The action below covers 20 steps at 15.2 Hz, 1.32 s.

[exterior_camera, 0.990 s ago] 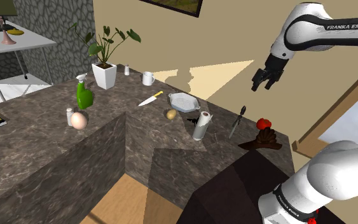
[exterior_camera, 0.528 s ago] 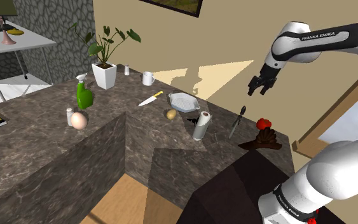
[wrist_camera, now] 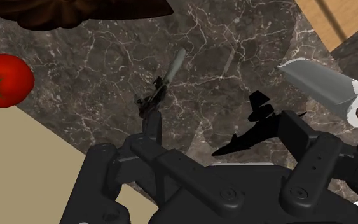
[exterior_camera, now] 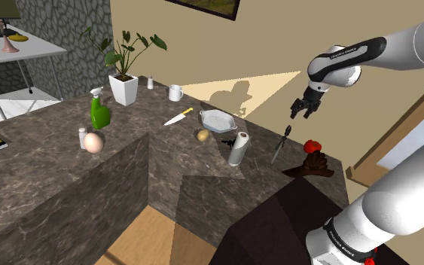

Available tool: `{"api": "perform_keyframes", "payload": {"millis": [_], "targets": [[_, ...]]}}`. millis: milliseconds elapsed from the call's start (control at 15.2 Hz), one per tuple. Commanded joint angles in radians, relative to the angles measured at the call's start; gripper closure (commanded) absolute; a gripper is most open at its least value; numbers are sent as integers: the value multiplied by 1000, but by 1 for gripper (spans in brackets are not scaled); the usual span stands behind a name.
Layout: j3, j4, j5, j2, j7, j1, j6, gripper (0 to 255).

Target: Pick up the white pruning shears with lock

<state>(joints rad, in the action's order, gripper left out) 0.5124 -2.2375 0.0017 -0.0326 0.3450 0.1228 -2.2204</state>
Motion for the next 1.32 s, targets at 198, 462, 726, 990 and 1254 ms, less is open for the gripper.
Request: {"api": "perform_keyframes", "payload": {"millis": [198,462,726,990,1254], "targets": [[22,103,162,207,142,45,-59,0],[0,215,285,373,241,117,-71,0],[-19,229,322,427,269,141,-101,0],[-35,224,350,465,289,153,-140,0],[-39,224,356,472,294,156,-146,255]]}}
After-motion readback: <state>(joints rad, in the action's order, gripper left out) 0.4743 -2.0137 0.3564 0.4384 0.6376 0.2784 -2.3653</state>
